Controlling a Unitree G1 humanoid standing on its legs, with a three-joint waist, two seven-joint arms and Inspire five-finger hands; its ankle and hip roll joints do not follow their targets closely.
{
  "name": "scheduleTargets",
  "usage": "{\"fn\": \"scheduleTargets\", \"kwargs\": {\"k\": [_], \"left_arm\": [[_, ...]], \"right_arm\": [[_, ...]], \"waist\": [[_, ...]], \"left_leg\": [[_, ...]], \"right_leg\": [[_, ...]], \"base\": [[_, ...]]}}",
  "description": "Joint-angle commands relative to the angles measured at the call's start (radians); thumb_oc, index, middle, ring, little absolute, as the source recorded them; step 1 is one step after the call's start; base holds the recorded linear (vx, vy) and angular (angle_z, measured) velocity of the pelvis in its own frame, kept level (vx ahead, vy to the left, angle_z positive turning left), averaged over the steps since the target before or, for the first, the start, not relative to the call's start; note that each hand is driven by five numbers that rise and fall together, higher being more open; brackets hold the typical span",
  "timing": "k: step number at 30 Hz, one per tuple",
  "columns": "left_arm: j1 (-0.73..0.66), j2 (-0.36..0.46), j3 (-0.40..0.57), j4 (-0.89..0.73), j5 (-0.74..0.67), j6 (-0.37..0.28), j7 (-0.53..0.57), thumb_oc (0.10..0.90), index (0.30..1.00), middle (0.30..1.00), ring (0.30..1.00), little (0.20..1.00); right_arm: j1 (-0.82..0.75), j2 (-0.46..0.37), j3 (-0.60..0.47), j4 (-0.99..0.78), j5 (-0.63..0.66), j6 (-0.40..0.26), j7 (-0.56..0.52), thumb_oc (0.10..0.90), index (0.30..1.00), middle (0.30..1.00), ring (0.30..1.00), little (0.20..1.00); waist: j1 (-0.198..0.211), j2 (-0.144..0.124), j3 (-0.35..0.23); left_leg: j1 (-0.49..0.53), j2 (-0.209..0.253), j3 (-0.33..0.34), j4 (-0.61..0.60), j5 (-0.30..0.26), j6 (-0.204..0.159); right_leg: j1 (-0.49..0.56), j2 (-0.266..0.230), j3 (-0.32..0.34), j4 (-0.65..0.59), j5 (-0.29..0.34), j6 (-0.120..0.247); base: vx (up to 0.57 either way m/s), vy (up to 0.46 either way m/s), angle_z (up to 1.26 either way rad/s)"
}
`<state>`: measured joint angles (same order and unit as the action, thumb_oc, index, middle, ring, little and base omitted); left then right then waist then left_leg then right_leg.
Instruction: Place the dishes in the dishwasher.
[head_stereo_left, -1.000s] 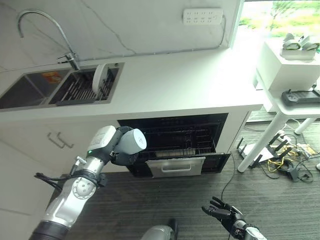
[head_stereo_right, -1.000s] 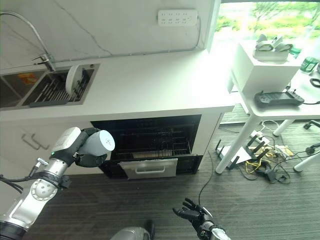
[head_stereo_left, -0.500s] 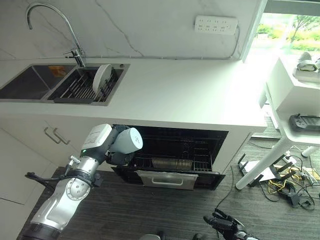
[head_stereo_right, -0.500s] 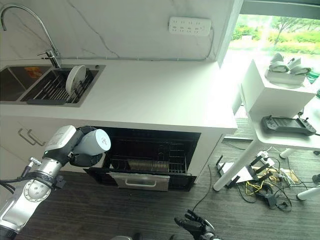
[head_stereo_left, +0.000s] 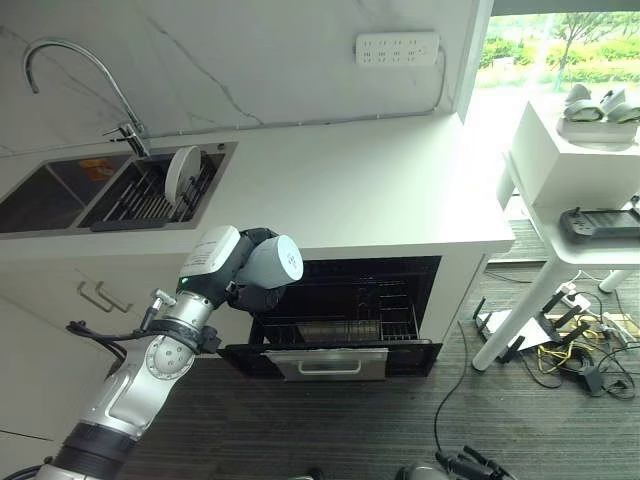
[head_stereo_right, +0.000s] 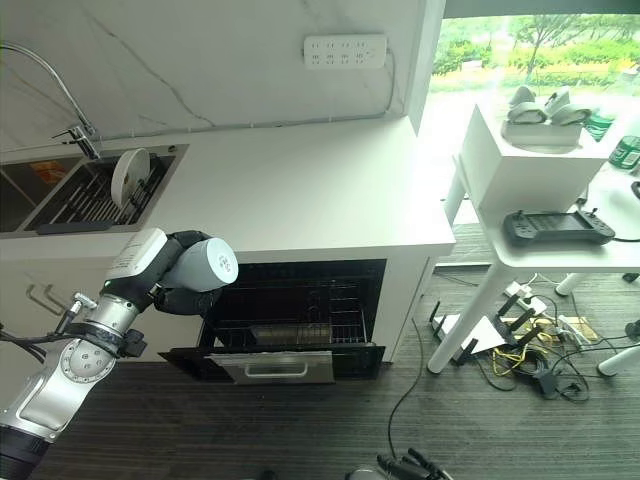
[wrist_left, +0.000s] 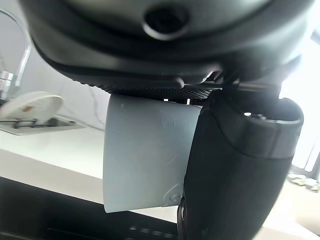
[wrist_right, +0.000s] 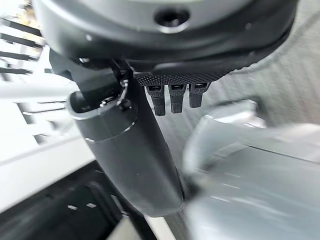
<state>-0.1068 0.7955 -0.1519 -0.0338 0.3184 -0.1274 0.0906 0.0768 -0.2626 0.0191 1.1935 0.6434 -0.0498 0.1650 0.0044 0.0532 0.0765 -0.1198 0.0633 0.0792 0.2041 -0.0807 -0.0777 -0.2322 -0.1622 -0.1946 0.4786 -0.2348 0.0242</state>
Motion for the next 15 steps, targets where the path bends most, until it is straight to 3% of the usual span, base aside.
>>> {"fn": "scheduleTargets", "kwargs": {"k": [1,7,15], "left_arm": [[-0.134,-0.019,0.089,-0.064,-0.038,-0.019,0.053,0.400,0.300,0.300,0.300,0.300],[-0.130,-0.046,0.096,-0.056,-0.209,-0.061,0.003,0.400,0.300,0.300,0.300,0.300],[-0.116,-0.117,0.113,0.012,-0.415,-0.119,-0.025,0.400,0.300,0.300,0.300,0.300]], "right_arm": [[-0.039,-0.030,-0.013,0.019,0.002,-0.042,-0.013,0.800,0.900,0.900,0.900,0.900],[-0.021,-0.063,-0.076,-0.089,0.130,-0.140,-0.002,0.800,0.900,0.900,0.900,0.900],[0.026,-0.094,-0.166,-0.505,0.137,-0.223,-0.068,0.800,0.900,0.900,0.900,0.900]], "waist": [[0.007,-0.022,-0.044],[-0.008,-0.038,-0.040],[-0.068,-0.062,-0.042]], "left_leg": [[-0.028,0.050,-0.009,0.096,-0.123,0.015],[-0.014,0.052,0.001,0.096,-0.131,0.022],[0.011,0.062,0.040,0.096,-0.145,0.029]], "right_leg": [[0.100,0.008,0.009,-0.179,0.057,0.105],[0.103,0.012,0.033,-0.179,0.062,0.107],[0.089,0.021,0.074,-0.179,0.070,0.109]], "base": [[0.00,0.000,0.00],[0.00,-0.003,-0.01],[-0.02,-0.022,-0.13]]}}
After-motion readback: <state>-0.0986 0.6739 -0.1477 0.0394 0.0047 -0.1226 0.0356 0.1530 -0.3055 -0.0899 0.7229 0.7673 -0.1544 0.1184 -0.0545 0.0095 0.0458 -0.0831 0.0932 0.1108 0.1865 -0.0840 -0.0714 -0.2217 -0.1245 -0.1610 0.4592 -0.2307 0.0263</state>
